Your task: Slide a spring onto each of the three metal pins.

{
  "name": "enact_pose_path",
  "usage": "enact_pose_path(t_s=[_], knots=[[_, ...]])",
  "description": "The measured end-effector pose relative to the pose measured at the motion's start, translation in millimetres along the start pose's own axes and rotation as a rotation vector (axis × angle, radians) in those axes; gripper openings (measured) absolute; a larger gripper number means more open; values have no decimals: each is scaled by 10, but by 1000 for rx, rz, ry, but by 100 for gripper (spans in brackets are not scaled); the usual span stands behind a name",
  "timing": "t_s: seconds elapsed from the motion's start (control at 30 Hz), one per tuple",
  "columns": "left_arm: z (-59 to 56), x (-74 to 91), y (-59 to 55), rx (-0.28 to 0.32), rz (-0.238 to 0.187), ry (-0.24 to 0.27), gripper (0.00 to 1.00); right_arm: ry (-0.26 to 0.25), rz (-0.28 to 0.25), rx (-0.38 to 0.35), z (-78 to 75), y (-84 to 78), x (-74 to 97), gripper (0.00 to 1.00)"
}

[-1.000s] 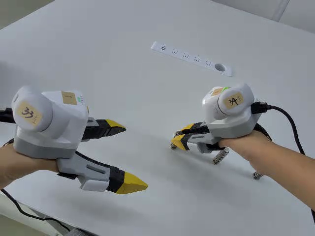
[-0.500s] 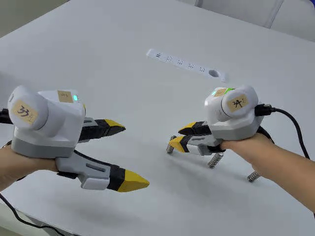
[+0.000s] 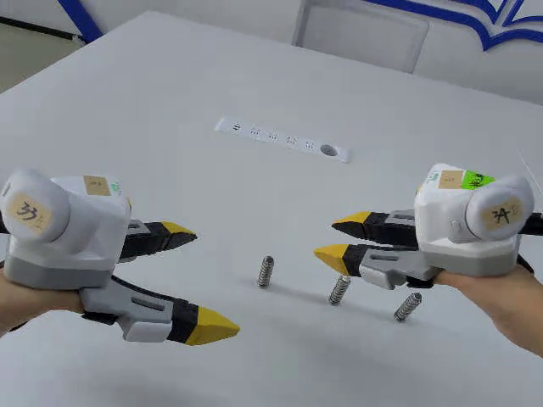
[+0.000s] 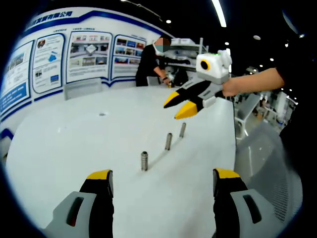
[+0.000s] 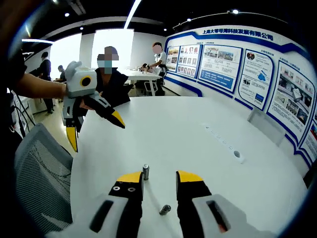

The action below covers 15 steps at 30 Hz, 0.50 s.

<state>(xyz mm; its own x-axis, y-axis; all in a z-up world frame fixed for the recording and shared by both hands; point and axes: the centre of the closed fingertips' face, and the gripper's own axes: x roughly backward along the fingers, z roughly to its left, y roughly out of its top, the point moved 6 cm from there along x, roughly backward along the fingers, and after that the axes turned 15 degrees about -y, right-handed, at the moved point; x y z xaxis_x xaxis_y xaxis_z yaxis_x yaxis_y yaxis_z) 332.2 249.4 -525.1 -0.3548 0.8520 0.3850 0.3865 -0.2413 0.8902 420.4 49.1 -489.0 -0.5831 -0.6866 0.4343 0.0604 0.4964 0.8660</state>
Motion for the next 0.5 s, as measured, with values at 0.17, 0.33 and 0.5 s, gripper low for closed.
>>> enact_pose_path(t_s=[0.17, 0.33, 0.5], knots=[[65, 56, 66, -3, 5, 7, 85, -9, 7, -30, -166, -168, 397, 31], [55, 40, 146, -25, 31, 5, 86, 12, 27, -117, -261, -401, 737, 37], [5, 4, 209, -20, 46, -9, 87, 10, 64, -133, -329, -620, 956, 43]])
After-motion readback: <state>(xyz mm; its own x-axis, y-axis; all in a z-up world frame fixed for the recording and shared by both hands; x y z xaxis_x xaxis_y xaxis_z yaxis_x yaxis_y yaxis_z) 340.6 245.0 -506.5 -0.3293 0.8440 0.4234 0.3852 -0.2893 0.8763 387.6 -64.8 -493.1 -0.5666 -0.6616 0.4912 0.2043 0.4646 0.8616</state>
